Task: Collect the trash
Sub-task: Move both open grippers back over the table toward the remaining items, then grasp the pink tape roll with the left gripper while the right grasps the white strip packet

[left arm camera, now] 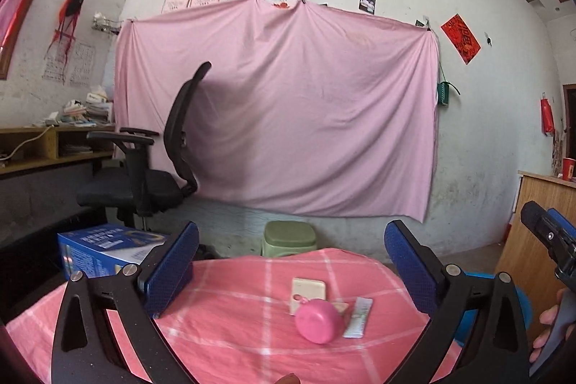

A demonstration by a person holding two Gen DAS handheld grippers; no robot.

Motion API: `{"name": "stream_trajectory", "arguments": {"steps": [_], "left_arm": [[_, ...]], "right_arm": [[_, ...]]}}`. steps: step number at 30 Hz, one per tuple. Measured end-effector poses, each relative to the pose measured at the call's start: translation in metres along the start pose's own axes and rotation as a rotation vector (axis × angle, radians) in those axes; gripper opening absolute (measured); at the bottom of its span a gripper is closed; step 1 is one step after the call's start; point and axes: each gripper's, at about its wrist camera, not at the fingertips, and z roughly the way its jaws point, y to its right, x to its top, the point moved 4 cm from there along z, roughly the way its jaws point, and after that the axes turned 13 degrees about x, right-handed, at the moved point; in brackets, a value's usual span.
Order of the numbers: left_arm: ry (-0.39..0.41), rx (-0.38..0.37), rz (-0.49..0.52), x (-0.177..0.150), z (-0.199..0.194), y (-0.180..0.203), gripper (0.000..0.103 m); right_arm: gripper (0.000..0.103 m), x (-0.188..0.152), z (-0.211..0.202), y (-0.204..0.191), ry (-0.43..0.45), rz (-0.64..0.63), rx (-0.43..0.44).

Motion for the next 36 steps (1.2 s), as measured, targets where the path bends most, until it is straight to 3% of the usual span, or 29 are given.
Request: {"name": "stream_trajectory", "arguments": {"steps": [5,12,21,27,30,34,36], "left_arm": [[0.02,0.026,0.0,-0.011,0.006,-0.023,0.101],[-0.041,0.034,0.03,-0.031,0.029,-0.037,0.101],[-0.168,-0.001,0.038,-0.046,0.063,-0.04,0.101],[-0.278,-0.063,0.032,-0.058,0.084,-0.034,0.1],[-0.334,-0.114,0.035,-0.064,0.092,-0.028,0.095],[-0.424,-0.198,0.05,-0.074,0.101,-0.014,0.08],[-0.469,-0.242,0.049,-0.079,0.105,-0.007,0.076]], "right_arm": [[0.103,-0.007,0.014,-0.015,-0.032,-0.055,0.016],[0.103,-0.024,0.046,-0.033,-0.122,-0.131,0.041],[0.103,-0.053,0.094,-0.047,-0.305,-0.161,0.041],[0.103,-0.073,0.113,-0.034,-0.437,-0.094,0.045],[0.09,-0.082,0.118,-0.025,-0.497,-0.048,0.061],[0.072,-0.092,0.125,-0.018,-0.561,-0.002,0.081],[0.07,-0.094,0.127,-0.015,-0.581,0.016,0.085]]}}
